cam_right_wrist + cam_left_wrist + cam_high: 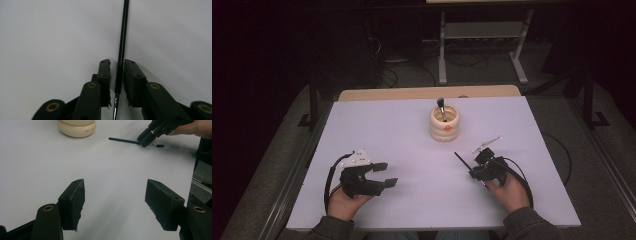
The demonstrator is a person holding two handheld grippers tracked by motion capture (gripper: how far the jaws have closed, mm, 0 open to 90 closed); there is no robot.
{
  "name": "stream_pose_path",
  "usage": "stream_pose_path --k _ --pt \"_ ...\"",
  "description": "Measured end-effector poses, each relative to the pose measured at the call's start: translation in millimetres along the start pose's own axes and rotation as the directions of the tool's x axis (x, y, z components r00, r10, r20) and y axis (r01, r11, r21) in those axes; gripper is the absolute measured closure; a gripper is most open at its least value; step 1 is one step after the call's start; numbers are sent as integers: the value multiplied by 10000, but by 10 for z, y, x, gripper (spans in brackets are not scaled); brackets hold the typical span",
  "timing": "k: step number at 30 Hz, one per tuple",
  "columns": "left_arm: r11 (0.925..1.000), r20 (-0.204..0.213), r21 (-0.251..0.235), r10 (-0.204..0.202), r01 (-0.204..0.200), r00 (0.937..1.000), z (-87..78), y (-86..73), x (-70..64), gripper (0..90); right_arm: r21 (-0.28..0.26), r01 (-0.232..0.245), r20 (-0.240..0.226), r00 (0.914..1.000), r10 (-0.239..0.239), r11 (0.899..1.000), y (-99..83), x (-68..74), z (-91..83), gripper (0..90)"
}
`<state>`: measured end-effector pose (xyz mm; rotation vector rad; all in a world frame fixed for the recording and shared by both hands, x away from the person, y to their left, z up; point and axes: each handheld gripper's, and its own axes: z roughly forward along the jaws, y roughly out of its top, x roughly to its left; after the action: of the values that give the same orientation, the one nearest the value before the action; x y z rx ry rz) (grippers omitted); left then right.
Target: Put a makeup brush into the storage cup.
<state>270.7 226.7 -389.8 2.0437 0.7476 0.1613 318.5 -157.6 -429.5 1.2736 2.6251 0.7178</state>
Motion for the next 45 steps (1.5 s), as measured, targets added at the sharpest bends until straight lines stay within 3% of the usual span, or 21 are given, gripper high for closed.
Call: stream_pose_path --k 9,21,35,45 --pt "9999 22 2 126 -126 9999 11 11 -13 318 513 -35 630 9980 3 9987 76 93 25 830" --pt "9999 -3 -40 163 -163 9999 7 15 -18 319 762 -30 381 9993 0 9971 114 70 29 849" --pt "9999 26 -90 91 -91 10000 -1 12 -1 319 351 -413 -749 9962 438 9985 118 -58 -49 850" --pt "9997 153 -20 254 -254 9996 16 26 -11 319 -247 -289 -1242 9919 256 9993 129 -68 -242 849"
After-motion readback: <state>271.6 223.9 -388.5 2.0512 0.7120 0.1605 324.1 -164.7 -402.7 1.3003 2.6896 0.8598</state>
